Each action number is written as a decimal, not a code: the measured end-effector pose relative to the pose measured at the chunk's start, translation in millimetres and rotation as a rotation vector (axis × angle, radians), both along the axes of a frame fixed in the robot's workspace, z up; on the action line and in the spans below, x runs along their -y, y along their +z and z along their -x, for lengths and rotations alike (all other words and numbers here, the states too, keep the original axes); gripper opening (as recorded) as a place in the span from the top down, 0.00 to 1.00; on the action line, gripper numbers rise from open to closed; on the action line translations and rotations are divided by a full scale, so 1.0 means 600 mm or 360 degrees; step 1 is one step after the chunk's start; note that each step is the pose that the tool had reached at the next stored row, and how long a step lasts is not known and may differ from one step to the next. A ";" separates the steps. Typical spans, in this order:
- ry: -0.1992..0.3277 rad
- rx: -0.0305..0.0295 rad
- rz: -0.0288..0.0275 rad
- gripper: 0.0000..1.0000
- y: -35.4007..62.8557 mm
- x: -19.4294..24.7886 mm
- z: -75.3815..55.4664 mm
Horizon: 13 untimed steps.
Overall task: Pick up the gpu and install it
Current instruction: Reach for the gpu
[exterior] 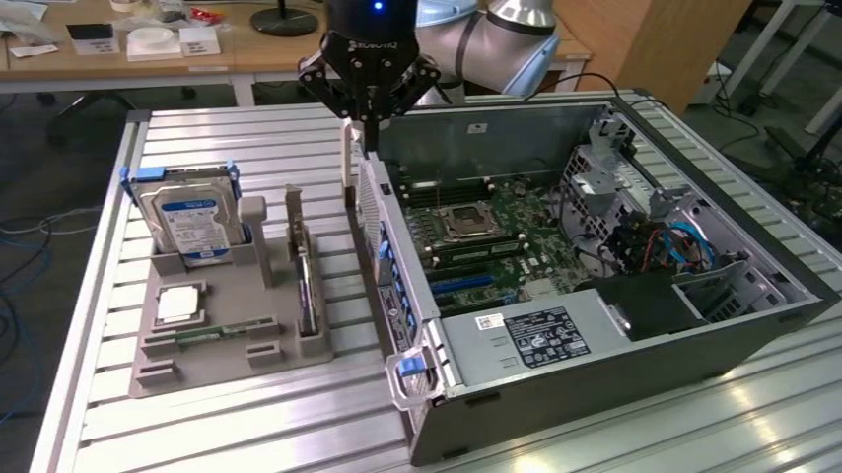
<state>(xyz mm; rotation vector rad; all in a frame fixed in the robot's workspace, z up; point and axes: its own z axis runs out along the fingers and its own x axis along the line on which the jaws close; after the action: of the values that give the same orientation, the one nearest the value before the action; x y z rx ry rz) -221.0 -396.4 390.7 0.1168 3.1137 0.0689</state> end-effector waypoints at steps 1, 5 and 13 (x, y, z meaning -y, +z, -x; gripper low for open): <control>0.0000 0.00000 0.00000 0.89 0.000 -0.0003 0.004; 0.0000 -0.00001 0.00001 0.89 -0.001 -0.0019 0.024; 0.0000 0.00001 0.00006 0.89 -0.004 -0.0040 0.078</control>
<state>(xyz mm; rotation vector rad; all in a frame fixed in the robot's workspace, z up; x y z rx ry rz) -267.7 -394.0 388.4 0.1167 3.1136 0.0683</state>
